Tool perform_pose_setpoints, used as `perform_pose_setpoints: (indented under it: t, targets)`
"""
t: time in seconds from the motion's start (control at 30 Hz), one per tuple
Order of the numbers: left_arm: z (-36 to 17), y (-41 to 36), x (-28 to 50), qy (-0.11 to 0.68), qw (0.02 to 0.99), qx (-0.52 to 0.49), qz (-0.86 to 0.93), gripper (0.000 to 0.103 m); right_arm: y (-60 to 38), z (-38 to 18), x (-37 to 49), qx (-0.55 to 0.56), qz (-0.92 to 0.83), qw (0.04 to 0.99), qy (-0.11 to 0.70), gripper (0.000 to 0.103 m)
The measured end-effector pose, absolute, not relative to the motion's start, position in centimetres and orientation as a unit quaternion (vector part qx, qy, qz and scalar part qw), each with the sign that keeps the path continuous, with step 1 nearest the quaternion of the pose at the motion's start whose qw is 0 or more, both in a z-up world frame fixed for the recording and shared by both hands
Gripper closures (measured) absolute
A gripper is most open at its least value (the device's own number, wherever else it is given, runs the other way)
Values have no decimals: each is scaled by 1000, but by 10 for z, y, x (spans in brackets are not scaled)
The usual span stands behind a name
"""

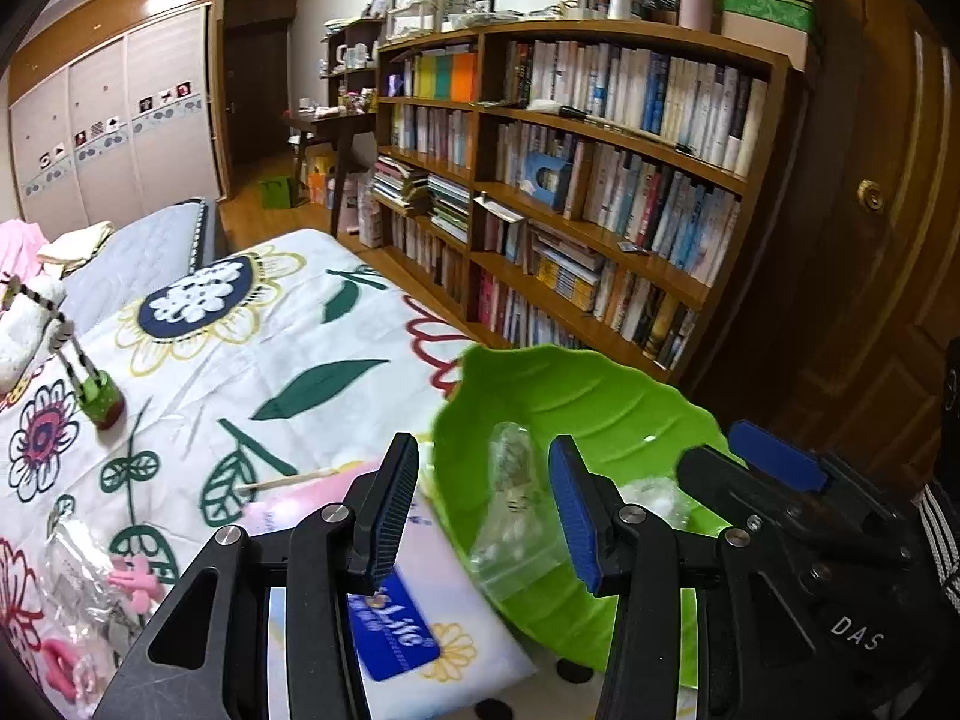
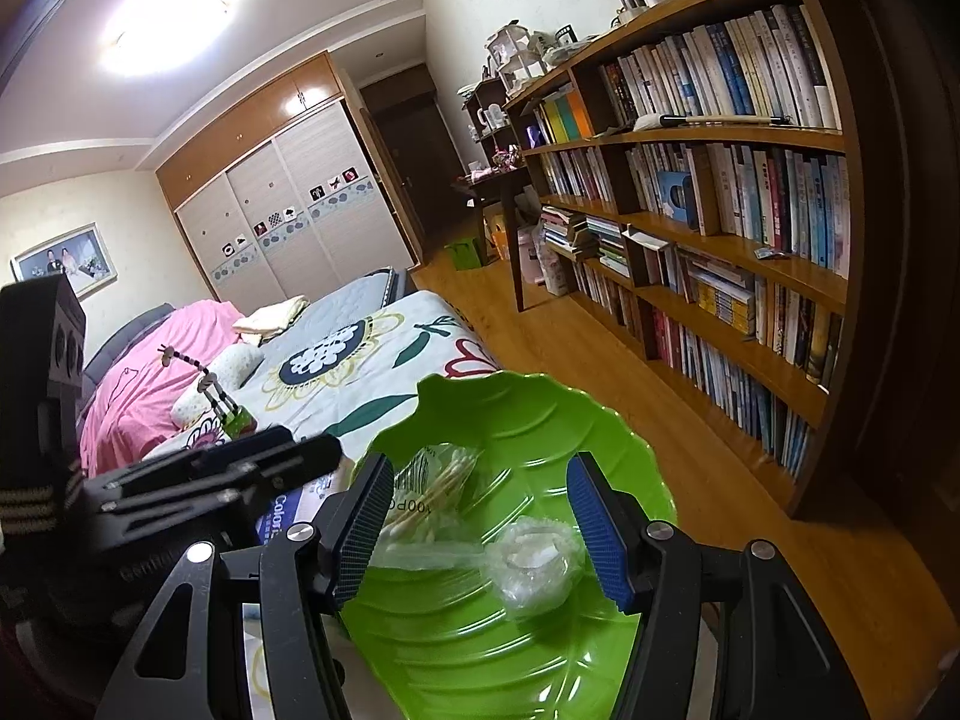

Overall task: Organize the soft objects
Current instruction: 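Carry the clear plastic bag to the green tray and release it with the left gripper, then move both tools back toward the remaining items on the bed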

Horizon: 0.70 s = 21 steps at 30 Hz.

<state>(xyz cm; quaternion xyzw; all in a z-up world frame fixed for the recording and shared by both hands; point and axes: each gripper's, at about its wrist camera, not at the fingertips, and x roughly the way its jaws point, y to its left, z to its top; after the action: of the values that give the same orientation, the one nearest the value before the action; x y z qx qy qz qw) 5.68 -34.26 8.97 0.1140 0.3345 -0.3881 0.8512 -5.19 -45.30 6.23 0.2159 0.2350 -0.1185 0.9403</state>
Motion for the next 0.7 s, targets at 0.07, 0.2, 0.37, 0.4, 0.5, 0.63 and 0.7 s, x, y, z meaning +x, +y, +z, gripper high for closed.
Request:
perform_pose_setpoints:
  t: [0.07, 0.2, 0.37, 0.4, 0.5, 0.63, 0.7]
  targets:
    - [90, -336, 63, 337, 855, 107, -379, 56, -451, 61, -52, 213, -117, 941, 237, 39]
    - [91, -326, 76, 343, 862, 95, -362, 56, -448, 61, -52, 209, -114, 941, 239, 39]
    - [90, -315, 82, 346, 866, 86, -351, 56, -447, 60, -53, 209, -115, 941, 239, 39]
    - [90, -313, 83, 346, 866, 84, -350, 56, -447, 60, -53, 209, -115, 941, 240, 39]
    - [90, -308, 84, 348, 867, 81, -347, 56, -446, 59, -52, 209, -117, 940, 242, 39]
    - [90, -298, 85, 354, 869, 74, -338, 56, -444, 58, -52, 205, -115, 940, 246, 39]
    - [90, -291, 85, 357, 871, 68, -331, 54, -443, 58, -52, 202, -112, 940, 249, 39]
